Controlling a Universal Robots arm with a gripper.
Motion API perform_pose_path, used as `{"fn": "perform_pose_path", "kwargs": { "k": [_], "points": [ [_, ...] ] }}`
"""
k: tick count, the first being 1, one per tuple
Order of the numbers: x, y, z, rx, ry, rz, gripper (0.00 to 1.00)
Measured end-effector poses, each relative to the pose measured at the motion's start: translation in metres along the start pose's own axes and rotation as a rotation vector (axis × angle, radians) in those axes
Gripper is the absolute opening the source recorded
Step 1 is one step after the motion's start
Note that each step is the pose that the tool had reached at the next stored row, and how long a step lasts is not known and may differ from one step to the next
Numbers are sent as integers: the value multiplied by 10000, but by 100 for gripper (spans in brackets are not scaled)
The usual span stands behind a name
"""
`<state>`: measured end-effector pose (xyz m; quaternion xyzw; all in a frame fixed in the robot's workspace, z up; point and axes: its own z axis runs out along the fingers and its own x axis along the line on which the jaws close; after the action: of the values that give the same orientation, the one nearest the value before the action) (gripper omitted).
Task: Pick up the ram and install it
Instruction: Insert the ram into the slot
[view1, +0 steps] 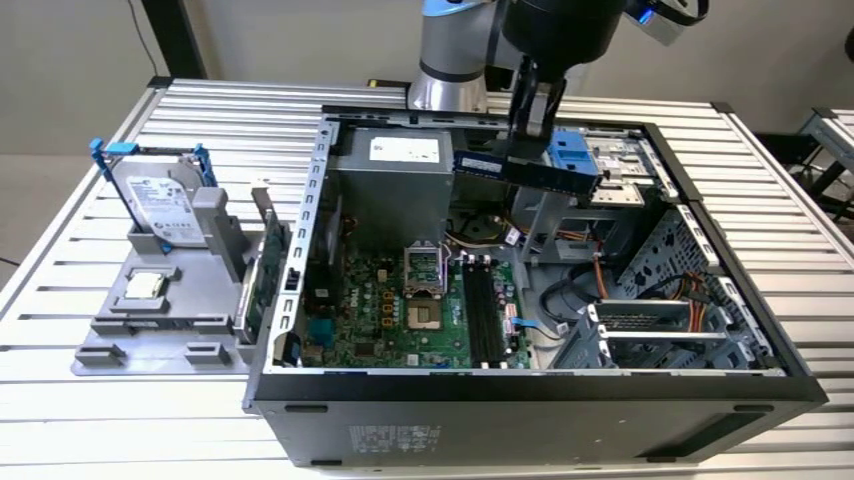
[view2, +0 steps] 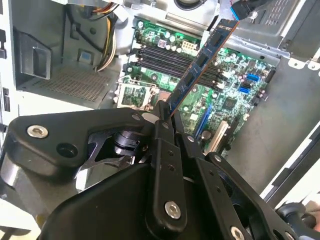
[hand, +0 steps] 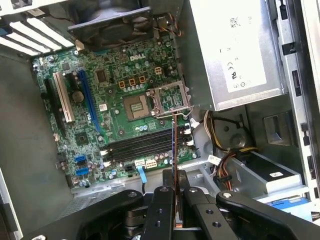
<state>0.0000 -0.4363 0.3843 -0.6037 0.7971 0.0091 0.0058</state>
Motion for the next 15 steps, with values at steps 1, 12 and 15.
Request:
{"fn": "perform_pose_path", "kwargs": {
  "k": [1,12,15],
  "points": [
    [0,0,0,1,0,48,0],
    [0,0,2,36,-14,1800,0],
    [3,-1,1,44,-15,2175,0]
  ]
}}
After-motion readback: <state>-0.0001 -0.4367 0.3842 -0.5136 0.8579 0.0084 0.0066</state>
